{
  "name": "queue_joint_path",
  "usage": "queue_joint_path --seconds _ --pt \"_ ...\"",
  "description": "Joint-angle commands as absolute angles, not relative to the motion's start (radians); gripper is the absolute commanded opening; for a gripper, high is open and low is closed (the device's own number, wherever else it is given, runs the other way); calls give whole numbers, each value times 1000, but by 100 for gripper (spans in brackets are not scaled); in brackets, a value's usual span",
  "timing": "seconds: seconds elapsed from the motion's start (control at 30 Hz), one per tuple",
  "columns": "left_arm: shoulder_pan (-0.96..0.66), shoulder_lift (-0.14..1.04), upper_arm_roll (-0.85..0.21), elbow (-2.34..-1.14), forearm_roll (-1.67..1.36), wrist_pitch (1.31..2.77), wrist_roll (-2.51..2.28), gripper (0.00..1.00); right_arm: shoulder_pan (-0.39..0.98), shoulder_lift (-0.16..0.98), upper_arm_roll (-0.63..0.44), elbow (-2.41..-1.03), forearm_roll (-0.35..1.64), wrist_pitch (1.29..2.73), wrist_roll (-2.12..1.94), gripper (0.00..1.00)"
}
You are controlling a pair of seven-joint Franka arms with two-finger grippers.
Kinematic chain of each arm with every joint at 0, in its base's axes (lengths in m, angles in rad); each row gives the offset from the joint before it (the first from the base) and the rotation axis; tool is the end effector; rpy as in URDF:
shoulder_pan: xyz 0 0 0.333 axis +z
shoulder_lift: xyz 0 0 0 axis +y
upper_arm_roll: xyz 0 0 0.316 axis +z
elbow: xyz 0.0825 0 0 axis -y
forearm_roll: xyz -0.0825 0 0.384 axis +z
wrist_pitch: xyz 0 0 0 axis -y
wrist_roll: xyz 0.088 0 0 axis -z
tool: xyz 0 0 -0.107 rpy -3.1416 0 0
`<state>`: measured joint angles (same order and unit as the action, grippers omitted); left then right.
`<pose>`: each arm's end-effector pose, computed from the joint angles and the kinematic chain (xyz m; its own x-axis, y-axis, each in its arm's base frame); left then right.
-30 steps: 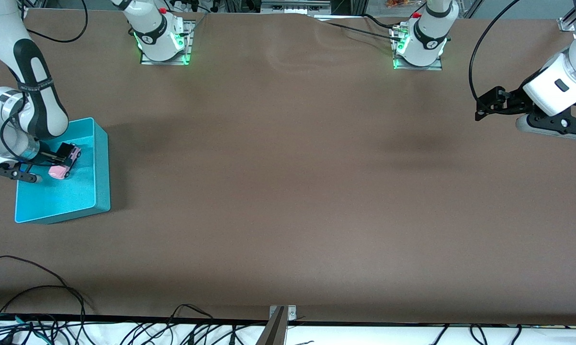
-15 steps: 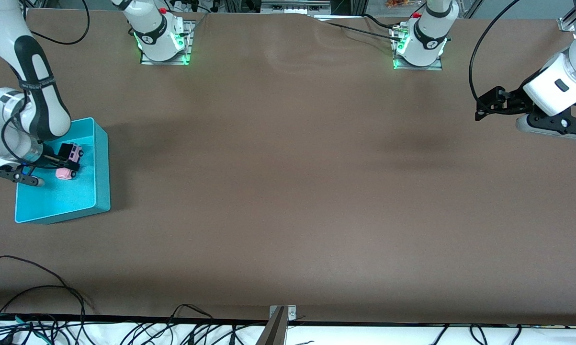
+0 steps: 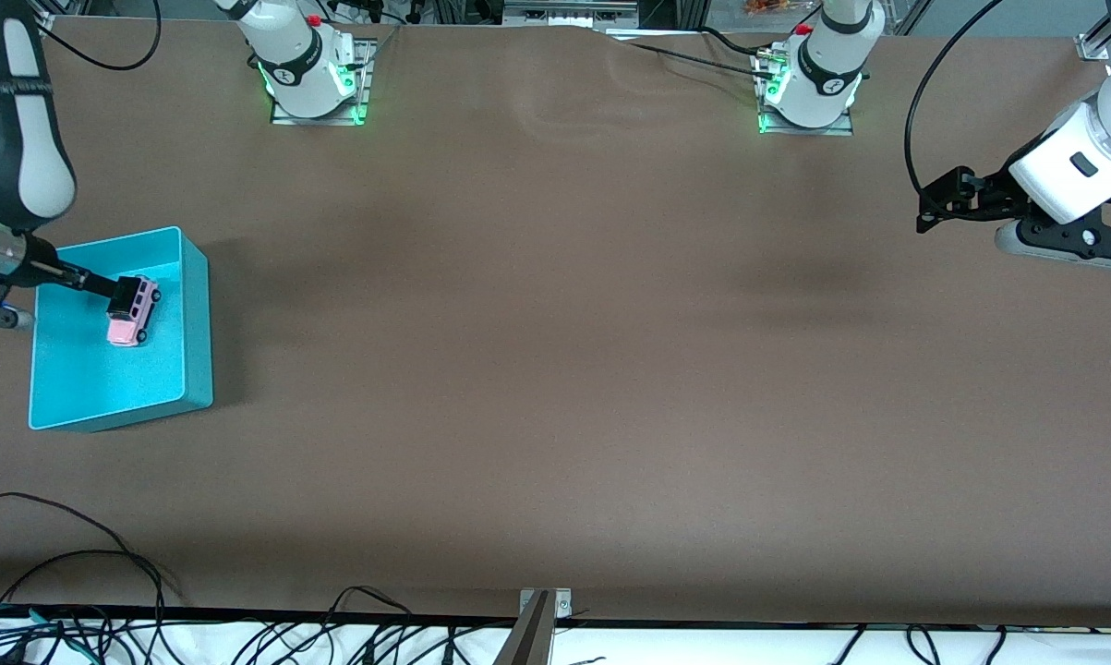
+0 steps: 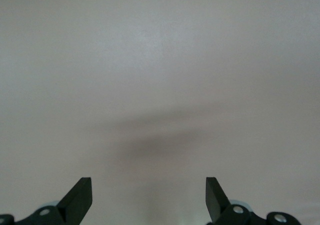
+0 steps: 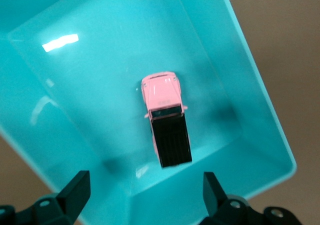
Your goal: Wind and store pink jeep toy
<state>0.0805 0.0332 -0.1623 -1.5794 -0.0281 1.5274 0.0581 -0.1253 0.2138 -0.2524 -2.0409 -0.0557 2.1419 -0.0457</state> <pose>0.5565 -0.0473 0.5987 0.9866 -0.1407 -0.0826 -0.1379 -0.9897 0.0383 0.5328 -0.2105 0.3333 0.9487 -0.2954 -0.1124 -0.2862 -0.9538 0.0912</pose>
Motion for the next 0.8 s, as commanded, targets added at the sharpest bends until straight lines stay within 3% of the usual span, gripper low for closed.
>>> queue_joint_path --seconds 0.0,0.27,0.77 --pt "89 37 -167 -1562 -38 1511 51 100 -124 89 -244 -2054 -49 2030 -45 100" --pt "89 37 -167 -1562 -38 1511 51 100 -124 -15 -200 -2043 -48 1892 -41 100" --pt "89 37 -167 -1562 -38 1511 51 100 -129 -81 -131 -1853 -20 1695 -45 100"
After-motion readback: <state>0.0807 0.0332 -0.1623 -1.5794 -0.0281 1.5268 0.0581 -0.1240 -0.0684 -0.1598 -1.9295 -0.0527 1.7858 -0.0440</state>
